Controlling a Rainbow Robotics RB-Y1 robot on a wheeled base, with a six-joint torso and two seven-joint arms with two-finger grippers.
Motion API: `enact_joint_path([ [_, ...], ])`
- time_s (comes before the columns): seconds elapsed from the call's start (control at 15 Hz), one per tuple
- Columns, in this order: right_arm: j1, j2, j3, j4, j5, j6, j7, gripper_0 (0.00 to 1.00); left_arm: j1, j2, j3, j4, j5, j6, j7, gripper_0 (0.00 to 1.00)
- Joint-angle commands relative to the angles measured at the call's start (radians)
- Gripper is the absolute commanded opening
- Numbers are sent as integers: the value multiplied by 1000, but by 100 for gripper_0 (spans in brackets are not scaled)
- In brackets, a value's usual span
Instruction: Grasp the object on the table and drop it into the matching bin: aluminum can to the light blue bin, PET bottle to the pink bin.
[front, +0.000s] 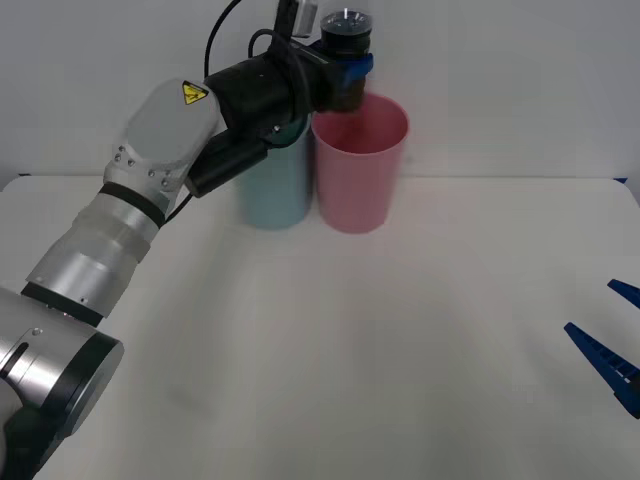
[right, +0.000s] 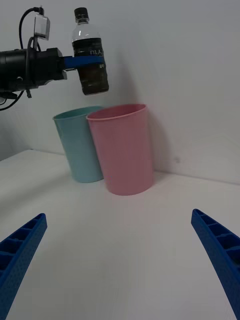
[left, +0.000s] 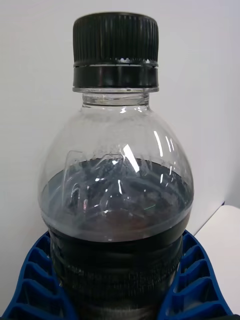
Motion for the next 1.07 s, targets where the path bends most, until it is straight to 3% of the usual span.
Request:
enact_joint_path([
  [0.07, 0, 0, 0, 0, 0, 0, 0, 100, -99, -51, -17, 151, 4, 27, -58, 0],
  [0.27, 0, 0, 0, 0, 0, 0, 0, 100, -146, -105, -21, 222, -8, 68, -68, 0],
  [0.47, 0, 0, 0, 0, 0, 0, 0, 100, -152, -114, -54, 224, 7, 107, -64, 1],
  [0.6, 0, 0, 0, 0, 0, 0, 0, 100, -152, -114, -56, 224, 13, 108, -65, 9],
  [0.67, 0, 0, 0, 0, 0, 0, 0, 100, -151, -114, -56, 222, 16, 110, -67, 19],
  [0.73, 0, 0, 0, 0, 0, 0, 0, 100, -151, -112, -56, 222, 18, 113, -67, 70],
  [0.8, 0, 0, 0, 0, 0, 0, 0, 100, -151, -112, -56, 222, 18, 116, -68, 100],
  [1.07, 0, 0, 0, 0, 0, 0, 0, 100, -148, -95, -56, 222, 47, 117, -68, 100],
])
